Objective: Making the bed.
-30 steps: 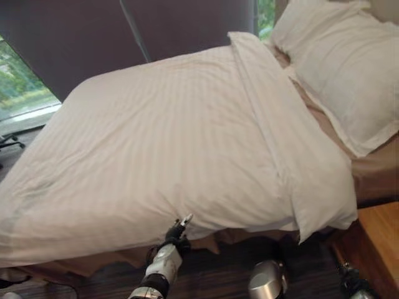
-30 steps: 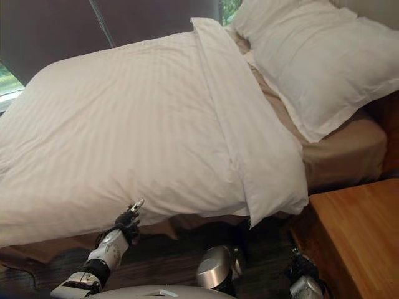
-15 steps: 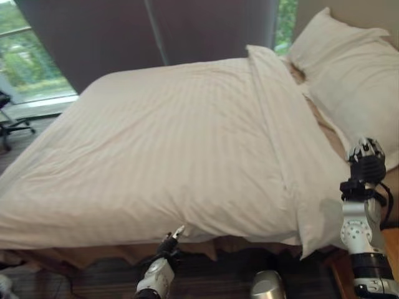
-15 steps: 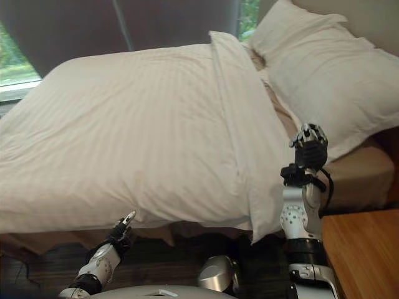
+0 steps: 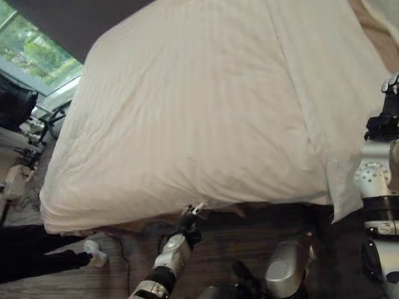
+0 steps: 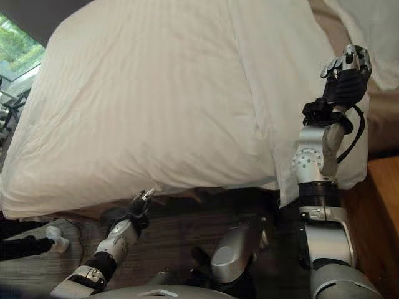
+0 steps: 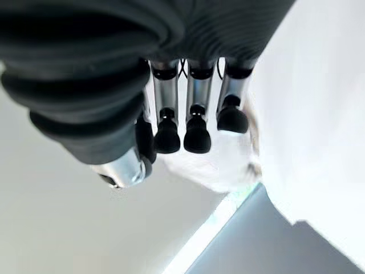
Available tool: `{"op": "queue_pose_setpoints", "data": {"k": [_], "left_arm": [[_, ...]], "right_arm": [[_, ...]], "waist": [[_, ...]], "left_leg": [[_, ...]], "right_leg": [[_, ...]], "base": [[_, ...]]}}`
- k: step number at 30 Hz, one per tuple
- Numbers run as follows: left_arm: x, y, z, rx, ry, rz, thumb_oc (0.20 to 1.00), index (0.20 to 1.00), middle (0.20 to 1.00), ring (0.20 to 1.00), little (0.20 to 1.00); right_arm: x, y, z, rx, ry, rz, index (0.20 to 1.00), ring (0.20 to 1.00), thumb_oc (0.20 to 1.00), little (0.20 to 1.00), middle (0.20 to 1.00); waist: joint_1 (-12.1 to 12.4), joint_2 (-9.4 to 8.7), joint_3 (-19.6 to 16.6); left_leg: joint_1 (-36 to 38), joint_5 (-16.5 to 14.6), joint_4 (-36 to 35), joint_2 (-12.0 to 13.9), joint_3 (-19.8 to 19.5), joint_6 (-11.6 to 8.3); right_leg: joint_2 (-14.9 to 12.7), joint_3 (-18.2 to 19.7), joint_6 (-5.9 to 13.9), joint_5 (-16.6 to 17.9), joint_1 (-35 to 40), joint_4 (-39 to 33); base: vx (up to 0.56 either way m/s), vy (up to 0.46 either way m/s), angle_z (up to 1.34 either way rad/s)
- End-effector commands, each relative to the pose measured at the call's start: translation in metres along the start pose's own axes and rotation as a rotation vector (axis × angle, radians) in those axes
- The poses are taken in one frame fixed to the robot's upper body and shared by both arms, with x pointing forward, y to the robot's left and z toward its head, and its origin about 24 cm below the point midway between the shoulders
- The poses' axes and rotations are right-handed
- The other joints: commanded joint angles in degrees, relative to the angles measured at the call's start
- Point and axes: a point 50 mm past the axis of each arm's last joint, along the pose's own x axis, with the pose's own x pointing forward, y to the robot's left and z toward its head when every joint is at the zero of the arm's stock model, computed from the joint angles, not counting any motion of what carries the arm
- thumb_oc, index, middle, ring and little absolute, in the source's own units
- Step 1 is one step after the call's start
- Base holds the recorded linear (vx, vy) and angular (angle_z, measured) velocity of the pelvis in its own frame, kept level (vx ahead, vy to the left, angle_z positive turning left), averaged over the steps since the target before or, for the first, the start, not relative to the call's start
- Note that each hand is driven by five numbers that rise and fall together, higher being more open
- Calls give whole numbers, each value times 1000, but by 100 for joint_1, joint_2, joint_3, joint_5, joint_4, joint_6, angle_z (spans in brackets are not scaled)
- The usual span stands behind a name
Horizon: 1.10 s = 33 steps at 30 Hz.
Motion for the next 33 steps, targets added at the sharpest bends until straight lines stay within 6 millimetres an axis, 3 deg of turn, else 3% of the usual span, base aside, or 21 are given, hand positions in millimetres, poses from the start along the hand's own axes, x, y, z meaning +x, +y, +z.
{"op": "queue_pose_setpoints", "data": {"k": [1, 3, 4, 6, 7, 8, 9, 10, 12, 14, 15, 16, 19, 20, 23, 26, 28, 30, 31, 32, 33], "left_arm": [[-2, 26, 7, -102, -54, 73, 1000, 1000, 1000, 1000, 1000], [-3, 27, 4, -120, -46, 76, 1000, 1000, 1000, 1000, 1000], [-3, 27, 0, -154, -34, 90, 1000, 1000, 1000, 1000, 1000], [-4, 24, -10, -218, -11, 110, 1000, 1000, 1000, 1000, 1000], [-6, 23, -20, -266, 12, 120, 1000, 1000, 1000, 1000, 1000], [-7, 24, -21, -265, 15, 122, 1000, 1000, 1000, 1000, 1000], [-7, 22, -23, -287, 25, 123, 1000, 1000, 1000, 1000, 1000], [-7, 22, -24, -327, 27, 125, 1000, 1000, 1000, 1000, 1000], [-7, 25, -25, -349, 37, 135, 1000, 1000, 1000, 1000, 1000], [-11, 45, -24, -384, 18, 192, 1000, 1000, 1000, 1000, 1000], [-13, 52, -24, -385, 16, 217, 1000, 1000, 1000, 1000, 1000], [-14, 53, -24, -384, 17, 219, 1000, 1000, 1000, 1000, 1000], [-23, 71, -33, -321, 36, 262, 1000, 1000, 1000, 1000, 1000], [-27, 73, -41, -279, 72, 263, 1000, 1000, 1000, 1000, 1000], [-34, 65, -64, -151, 162, 215, 1000, 1000, 1000, 1000, 1000], [-37, 59, -73, -70, 210, 164, 1000, 1000, 1000, 1000, 1000], [-35, 49, -67, 2, 191, 93, 1000, 1000, 1000, 1000, 1000], [-34, 41, -60, 46, 160, 30, 1000, 1000, 1000, 1000, 1000], [-34, 37, -53, 78, 129, -15, 1000, 1000, 1000, 1000, 1000], [-35, 37, -51, 83, 123, -26, 1000, 1000, 1000, 1000, 1000], [-33, 28, -32, 97, 45, -87, 1000, 1000, 1000, 1000, 1000]], "right_arm": [[-13, -11, -17, 84, 78, -39, 200, 200, 200, 200, 200], [-24, -28, -31, 100, 141, -90, 200, 200, 200, 200, 200], [-48, -53, -55, 122, 242, -180, 200, 200, 200, 200, 200], [-134, -108, -106, 127, 533, -373, 200, 200, 200, 200, 200], [-201, -143, -121, 86, 722, -505, 200, 200, 200, 200, 200], [-202, -144, -121, 86, 724, -507, 200, 200, 200, 200, 200], [-221, -153, -123, 59, 792, -535, 200, 200, 200, 200, 200], [-252, -182, -115, -63, 892, -625, 200, 200, 200, 200, 200], [-268, -195, -109, -132, 960, -664, 200, 200, 200, 200, 200], [-291, -217, -93, -295, 1061, -706, 200, 200, 200, 200, 200], [-291, -216, -92, -348, 1091, -652, 219, 219, 219, 219, 219], [-293, -216, -92, -349, 1095, -652, 1000, 1000, 1000, 1000, 1000], [-290, -199, -99, -467, 1156, -426, 1000, 1000, 1000, 1000, 1000], [-278, -183, -105, -526, 1152, -278, 1000, 1000, 1000, 1000, 1000], [-258, -146, -120, -662, 1122, 36, 1000, 1000, 1000, 1000, 1000], [-253, -116, -130, -682, 1084, 207, 1000, 1000, 1000, 1000, 1000], [-251, -95, -134, -698, 1051, 337, 1000, 1000, 1000, 1000, 1000], [-252, -86, -138, -694, 1047, 393, 1000, 1000, 1000, 1000, 1000], [-251, -76, -139, -670, 1032, 433, 1000, 1000, 1000, 1000, 1000], [-250, -75, -138, -666, 1030, 444, 1000, 1000, 1000, 1000, 1000], [-242, -63, -136, -654, 978, 494, 1000, 1000, 1000, 1000, 1000]], "waist": [[-350, 157, -198], [-413, 194, -245], [-519, 225, -297], [-697, 203, -457], [-797, 122, -539], [-799, 117, -554], [-833, 64, -581], [-910, -59, -619], [-925, -200, -676], [-850, -548, -804], [-803, -678, -862], [-801, -694, -864], [-619, -1070, -1028], [-545, -1192, -1064], [-400, -1472, -1129], [-215, -1656, -1178], [-113, -1654, -1180], [-23, -1565, -1228], [100, -1485, -1230], [222, -1483, -1304], [481, -1438, -1392]], "left_leg": [[-157, -392, 521, -258, -2, -11], [-100, -386, 447, -281, 29, -16], [-57, -383, 377, -292, 68, -14], [9, -378, 235, -242, 117, -13], [80, -392, 177, -168, 126, -36], [86, -390, 175, -165, 121, -36], [114, -399, 163, -140, 127, -47], [176, -393, 136, -69, 149, -89], [240, -406, 104, -13, 166, -91], [309, -397, 68, 127, 216, -124], [323, -381, 64, 185, 217, -146], [336, -379, 63, 186, 223, -149], [469, -350, 47, 345, 180, -190], [523, -326, 40, 396, 172, -209], [639, -268, 40, 528, 212, -230], [520, -61, 40, 873, 155, -379], [483, 67, 40, 991, 319, -335], [336, 176, 40, 1120, 468, -182], [224, 259, 40, 1243, 548, -93], [215, 239, 40, 1255, 588, -63], [98, 322, 40, 1329, 741, -18]], "right_leg": [[158, 360, -103, 458, -1883, 717], [204, 425, -103, 441, -1930, 740], [259, 461, -103, 449, -1947, 725], [354, 438, -103, 509, -1972, 690], [406, 399, -103, 543, -1918, 683], [404, 390, -103, 543, -1904, 676], [431, 373, -103, 548, -1876, 662], [508, 317, -103, 576, -1817, 625], [601, 320, -103, 640, -1731, 565], [803, 311, -103, 866, -1665, 438], [865, 309, -103, 948, -1613, 391], [869, 310, -103, 961, -1593, 372], [1023, 215, -103, 1129, -1338, 282], [1074, 186, -103, 1186, -1255, 262], [1234, 103, -103, 1487, -1166, 315], [1369, 12, -103, 1747, -1069, 464], [1310, -437, -103, 1180, -904, 1025], [1455, -548, -115, 600, -637, 1798], [1603, -566, -160, 342, -533, 2474], [1601, -587, -230, 194, -448, 2591], [1558, -781, -273, -41, -57, 2712]], "base": [[107, 141, -21], [85, 69, -35], [116, 19, -54], [120, -20, -47], [47, -42, -18], [29, -33, -12], [-12, -29, 4], [17, -54, -2], [20, -46, -7], [-44, -109, -19], [-33, -114, -23], [-14, -98, -20], [-32, -80, -16], [-39, -62, -4], [-83, -36, -18], [-153, -33, -4], [-259, 162, 10], [-354, 262, -16], [-273, 186, -54], [-257, 128, -94], [-118, 30, -87]]}}
